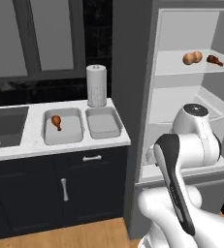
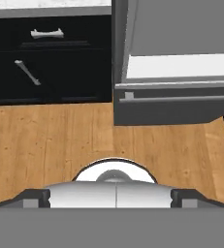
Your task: Place one onion and one chicken drumstick in each tupperware on the nearby counter, to pack two identical lunches.
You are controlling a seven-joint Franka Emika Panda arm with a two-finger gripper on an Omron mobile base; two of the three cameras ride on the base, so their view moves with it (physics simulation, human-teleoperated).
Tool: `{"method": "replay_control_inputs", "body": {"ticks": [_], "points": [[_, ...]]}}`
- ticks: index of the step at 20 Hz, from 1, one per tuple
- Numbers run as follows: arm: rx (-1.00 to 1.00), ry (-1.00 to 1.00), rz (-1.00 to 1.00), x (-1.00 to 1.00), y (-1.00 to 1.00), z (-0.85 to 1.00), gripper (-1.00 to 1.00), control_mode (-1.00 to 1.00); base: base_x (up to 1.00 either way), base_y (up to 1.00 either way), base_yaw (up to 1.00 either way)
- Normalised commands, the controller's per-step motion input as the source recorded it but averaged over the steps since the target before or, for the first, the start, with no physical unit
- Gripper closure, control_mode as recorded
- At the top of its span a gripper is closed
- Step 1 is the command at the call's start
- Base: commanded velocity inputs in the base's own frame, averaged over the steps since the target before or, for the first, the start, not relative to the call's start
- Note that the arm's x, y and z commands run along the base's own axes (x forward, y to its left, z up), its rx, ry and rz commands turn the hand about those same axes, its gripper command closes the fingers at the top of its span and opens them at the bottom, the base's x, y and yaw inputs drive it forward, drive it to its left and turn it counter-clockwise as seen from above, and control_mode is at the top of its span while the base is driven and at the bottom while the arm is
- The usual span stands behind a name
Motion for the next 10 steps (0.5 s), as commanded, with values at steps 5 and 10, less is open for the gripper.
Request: {"method": "replay_control_inputs", "body": {"ticks": [5,10], "points": [[0.00,0.00,0.00,0.00,0.00,0.00,-1.00,1.00,0.04,-0.98,-0.01],[0.00,0.00,0.00,0.00,0.00,0.00,-1.00,1.00,0.50,-0.59,0.00]]}}
